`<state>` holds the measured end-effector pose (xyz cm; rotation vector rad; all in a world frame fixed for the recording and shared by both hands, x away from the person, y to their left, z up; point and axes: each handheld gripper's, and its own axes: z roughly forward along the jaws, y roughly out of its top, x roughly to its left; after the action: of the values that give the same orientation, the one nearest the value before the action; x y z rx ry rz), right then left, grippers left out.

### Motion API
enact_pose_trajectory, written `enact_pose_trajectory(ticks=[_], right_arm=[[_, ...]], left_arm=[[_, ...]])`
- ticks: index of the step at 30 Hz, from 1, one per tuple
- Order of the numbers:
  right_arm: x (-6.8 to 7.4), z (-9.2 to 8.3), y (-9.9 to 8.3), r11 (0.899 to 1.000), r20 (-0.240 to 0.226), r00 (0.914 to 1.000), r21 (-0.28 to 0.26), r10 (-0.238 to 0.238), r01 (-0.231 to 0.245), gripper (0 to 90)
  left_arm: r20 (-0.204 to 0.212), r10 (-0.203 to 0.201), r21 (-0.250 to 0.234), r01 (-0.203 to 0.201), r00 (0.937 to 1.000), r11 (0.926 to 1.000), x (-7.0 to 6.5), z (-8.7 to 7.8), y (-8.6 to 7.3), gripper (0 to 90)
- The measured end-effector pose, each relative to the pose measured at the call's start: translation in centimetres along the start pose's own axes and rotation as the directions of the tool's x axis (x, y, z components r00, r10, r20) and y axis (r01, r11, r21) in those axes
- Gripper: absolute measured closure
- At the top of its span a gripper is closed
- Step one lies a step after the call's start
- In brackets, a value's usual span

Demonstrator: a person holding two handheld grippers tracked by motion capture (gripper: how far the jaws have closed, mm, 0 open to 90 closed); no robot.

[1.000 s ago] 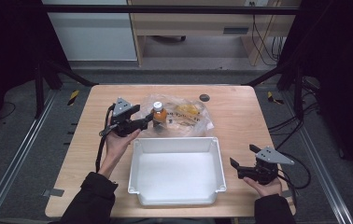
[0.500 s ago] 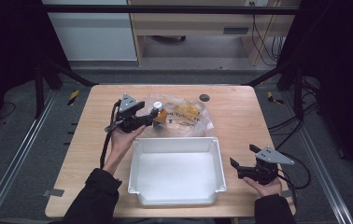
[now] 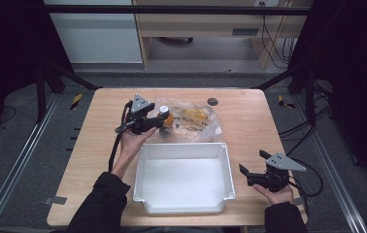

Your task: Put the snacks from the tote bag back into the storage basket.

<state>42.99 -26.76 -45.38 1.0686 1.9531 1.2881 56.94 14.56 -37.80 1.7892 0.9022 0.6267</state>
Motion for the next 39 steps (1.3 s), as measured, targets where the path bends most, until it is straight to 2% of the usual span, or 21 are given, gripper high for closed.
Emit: enact_pose_trajectory(ticks=[22,39], right_arm=[[0.0,0.0,0.0,1.000,-0.001,1.0000,-0.001,0.000,0.000,8.3],[0.0,0.0,0.0,1.000,-0.001,1.0000,0.000,-0.001,0.001,8.3]], left_arm=[[-0.008,-0.001,0.039,0.001,1.0000,0.9992,0.3,2.3,-0.9,42.0],[-0.005,0.005,0.038,-0.005,1.0000,0.9993,0.2,3.2,-1.2,50.9]])
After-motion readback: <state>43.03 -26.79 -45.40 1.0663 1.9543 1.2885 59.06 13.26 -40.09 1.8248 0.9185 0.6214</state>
